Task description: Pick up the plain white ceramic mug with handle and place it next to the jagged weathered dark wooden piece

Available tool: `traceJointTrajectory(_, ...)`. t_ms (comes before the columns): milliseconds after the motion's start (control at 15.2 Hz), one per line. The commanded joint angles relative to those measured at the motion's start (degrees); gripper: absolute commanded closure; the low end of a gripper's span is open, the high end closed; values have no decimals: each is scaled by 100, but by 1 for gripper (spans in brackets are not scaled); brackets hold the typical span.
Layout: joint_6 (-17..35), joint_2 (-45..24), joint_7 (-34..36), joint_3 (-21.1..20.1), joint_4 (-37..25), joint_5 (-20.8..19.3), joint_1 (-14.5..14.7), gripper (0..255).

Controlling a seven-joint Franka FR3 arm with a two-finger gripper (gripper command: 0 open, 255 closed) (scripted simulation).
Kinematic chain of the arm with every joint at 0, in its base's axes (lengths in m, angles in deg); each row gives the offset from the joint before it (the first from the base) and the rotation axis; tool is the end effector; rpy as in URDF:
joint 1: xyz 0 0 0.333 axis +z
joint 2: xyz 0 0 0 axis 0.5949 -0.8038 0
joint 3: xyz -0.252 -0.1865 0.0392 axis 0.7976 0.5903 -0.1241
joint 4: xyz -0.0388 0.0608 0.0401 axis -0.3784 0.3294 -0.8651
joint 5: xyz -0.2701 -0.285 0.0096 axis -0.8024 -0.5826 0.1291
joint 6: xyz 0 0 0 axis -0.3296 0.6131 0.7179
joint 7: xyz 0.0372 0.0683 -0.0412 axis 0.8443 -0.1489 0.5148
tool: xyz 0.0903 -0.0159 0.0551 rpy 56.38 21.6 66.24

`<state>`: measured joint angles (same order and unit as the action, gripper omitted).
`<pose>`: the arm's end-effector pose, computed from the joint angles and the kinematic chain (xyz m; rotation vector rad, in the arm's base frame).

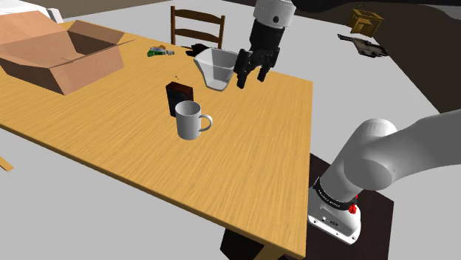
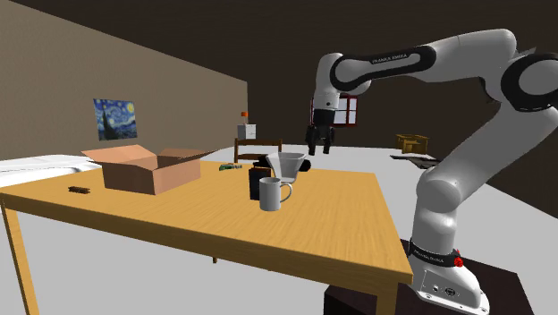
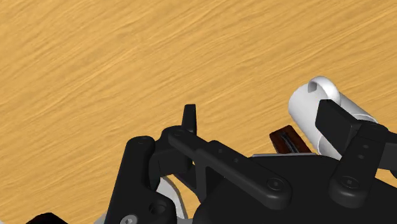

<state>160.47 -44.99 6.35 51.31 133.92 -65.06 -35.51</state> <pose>0.3524 0.0879 0.5686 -3.0823 0.1800 -0.1252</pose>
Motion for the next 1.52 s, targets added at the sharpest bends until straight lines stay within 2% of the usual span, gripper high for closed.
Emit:
traceJointTrajectory(0, 192, -351, 232, -222, -166, 23, 17, 0)
traceJointTrajectory(528, 774, -1875, 1322, -1148, -1073, -198, 36, 0)
traceJointTrajectory(990, 969, -3479, 2452, -1818, -2265, -950, 111, 0)
traceJointTrajectory(1452, 1414, -3628, 2517, -1820, -1949, -1035, 125, 0)
